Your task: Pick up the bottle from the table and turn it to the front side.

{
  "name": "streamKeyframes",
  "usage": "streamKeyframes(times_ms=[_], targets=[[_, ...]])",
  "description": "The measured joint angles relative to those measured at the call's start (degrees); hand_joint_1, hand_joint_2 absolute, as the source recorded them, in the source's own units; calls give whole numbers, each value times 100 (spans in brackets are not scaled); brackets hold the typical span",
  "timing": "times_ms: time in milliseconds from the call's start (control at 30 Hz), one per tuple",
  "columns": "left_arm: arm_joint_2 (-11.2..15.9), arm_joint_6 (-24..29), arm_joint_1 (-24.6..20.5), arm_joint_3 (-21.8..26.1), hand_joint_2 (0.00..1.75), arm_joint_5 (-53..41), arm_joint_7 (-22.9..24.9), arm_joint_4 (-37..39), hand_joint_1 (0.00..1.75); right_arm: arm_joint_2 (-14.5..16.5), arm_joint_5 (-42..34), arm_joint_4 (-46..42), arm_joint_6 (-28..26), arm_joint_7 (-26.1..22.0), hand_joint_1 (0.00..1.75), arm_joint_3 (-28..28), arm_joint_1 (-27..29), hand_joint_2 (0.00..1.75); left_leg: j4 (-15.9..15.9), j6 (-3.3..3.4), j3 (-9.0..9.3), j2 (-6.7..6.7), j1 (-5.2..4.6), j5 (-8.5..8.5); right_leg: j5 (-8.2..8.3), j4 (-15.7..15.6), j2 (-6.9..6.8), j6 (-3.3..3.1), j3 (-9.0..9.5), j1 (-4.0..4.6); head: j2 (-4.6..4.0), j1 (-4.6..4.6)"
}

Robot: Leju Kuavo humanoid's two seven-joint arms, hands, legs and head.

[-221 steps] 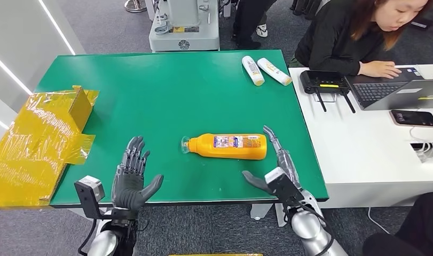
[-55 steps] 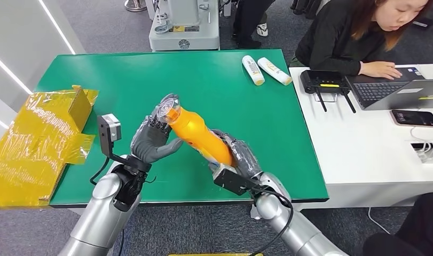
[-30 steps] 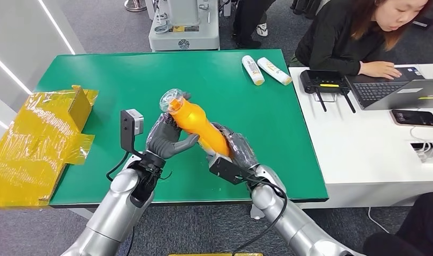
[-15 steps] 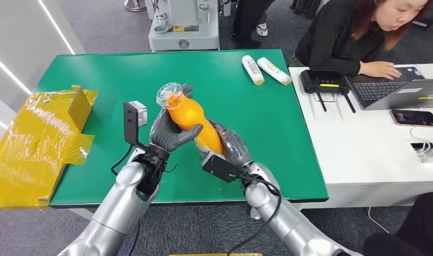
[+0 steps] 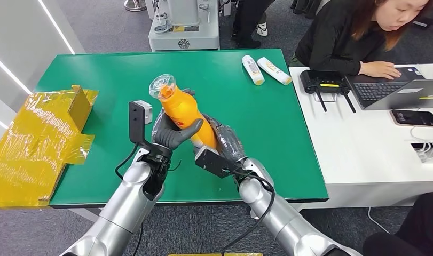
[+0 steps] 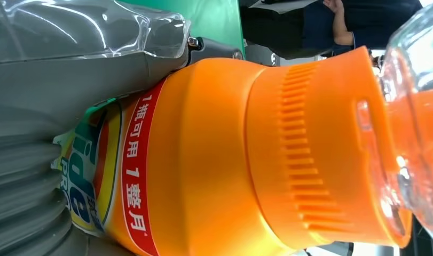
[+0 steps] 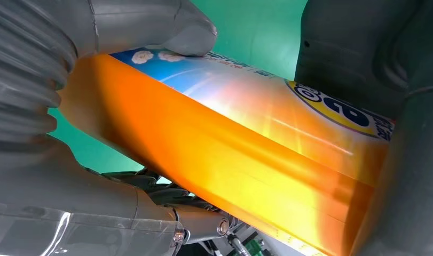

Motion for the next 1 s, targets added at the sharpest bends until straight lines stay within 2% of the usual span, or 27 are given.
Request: streamKeyframes(times_ms=[567,700,867,1000], targets=[[13,132,26,162,175,6,-171,94,175,112,63,286,-25,-86,175,4,-109,175,-1,0,-1,0,0,0,0,1,0,0,0,0,0,0],[18,111,70,221,175,-53,-285,96,175,122,17,368,-40,-212,0,14,-106,175,-1,0,0,0,0,0,0,1,0,0,0,0,1,0],[111,105,73,330,175,-322,-417,96,175,104,-455,256,37,-563,0,13,134,175,-1,0,1,-1,1,0,-1,0,0,0,-3,1,-1,-1],[206,104,73,358,175,-588,-469,85,175,23,-942,-311,206,-756,0,-16,529,175,-2,0,2,4,1,0,-1,0,3,0,-4,1,0,-1]])
